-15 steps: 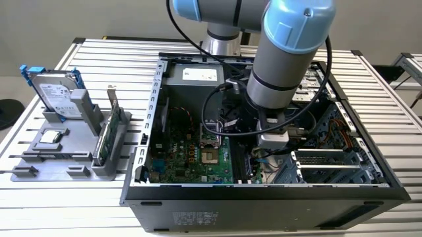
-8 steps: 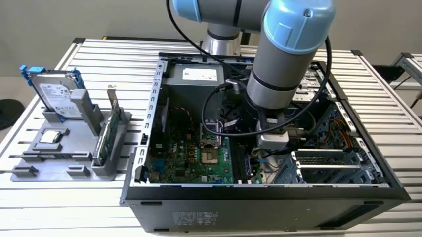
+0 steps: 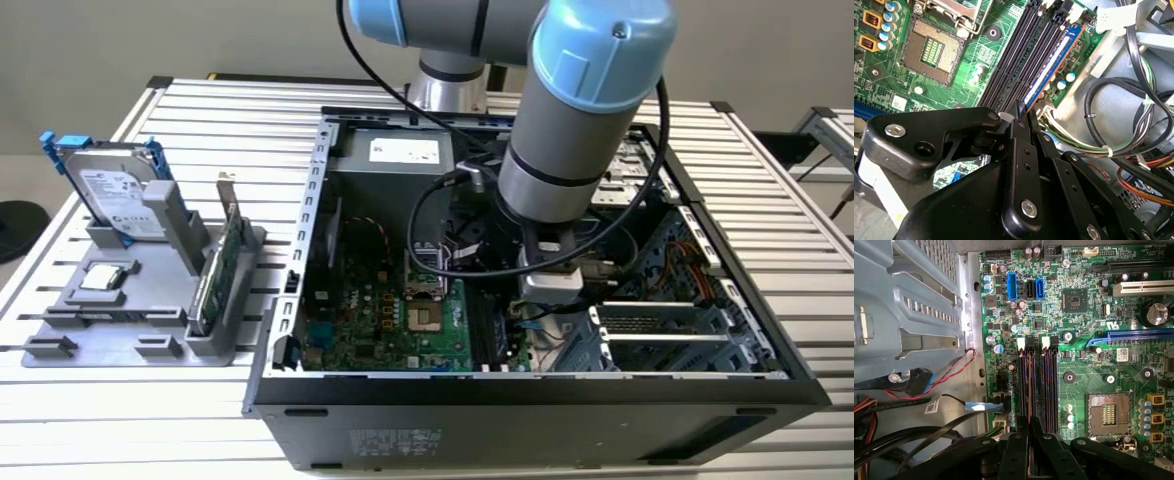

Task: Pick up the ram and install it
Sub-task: 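Insert the ram into the slot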

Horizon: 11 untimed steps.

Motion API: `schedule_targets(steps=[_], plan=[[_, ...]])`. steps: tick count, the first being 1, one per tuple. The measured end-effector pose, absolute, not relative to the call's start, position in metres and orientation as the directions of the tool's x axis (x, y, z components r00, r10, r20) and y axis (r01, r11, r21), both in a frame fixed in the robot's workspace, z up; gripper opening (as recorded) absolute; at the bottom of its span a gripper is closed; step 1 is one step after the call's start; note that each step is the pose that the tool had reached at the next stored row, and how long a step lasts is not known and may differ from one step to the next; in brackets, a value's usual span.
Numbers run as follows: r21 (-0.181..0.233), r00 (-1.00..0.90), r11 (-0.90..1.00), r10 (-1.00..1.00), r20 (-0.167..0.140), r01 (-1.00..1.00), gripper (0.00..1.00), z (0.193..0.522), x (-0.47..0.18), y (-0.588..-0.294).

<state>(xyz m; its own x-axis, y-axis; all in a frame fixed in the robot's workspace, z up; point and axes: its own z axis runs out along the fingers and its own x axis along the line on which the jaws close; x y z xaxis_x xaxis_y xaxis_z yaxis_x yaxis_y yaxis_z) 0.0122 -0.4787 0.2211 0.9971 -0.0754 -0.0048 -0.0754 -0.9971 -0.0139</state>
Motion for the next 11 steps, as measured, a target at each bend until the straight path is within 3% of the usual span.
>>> schedule_targets(steps=[11], plan=[[-0.014,0.998,-0.998,-0.064,-0.005,-0.064,0.00,0.2205,0.0120,-0.4796]])
